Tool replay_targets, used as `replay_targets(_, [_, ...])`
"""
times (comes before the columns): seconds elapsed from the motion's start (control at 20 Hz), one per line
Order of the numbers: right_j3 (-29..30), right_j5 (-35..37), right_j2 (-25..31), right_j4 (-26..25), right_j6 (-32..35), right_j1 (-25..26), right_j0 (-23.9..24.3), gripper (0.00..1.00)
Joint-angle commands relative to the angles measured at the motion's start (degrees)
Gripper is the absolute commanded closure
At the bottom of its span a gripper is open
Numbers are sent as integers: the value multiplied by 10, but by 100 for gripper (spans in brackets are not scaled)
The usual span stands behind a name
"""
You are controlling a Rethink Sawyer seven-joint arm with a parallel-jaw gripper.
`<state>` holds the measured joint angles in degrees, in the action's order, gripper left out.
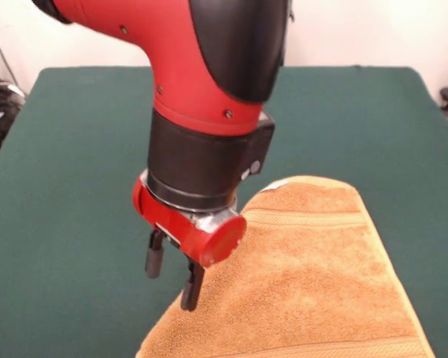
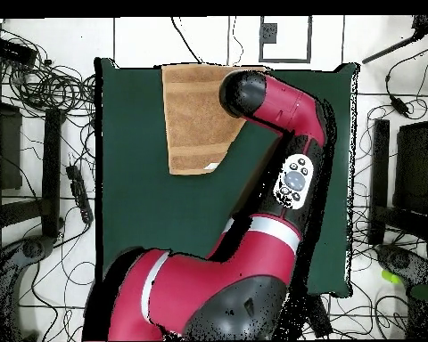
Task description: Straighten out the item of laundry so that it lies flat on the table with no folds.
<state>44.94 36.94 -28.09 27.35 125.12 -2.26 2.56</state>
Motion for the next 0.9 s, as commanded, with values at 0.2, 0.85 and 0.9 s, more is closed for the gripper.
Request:
replay_targets(0.2, [-35,-7,14,4,144,87,-19,0])
replay_targets(0.85, [130,-123,97,-21,64,-2,-6,0])
replay_targets(0.9, [138,-127,101,-23,58,-8,-4,0])
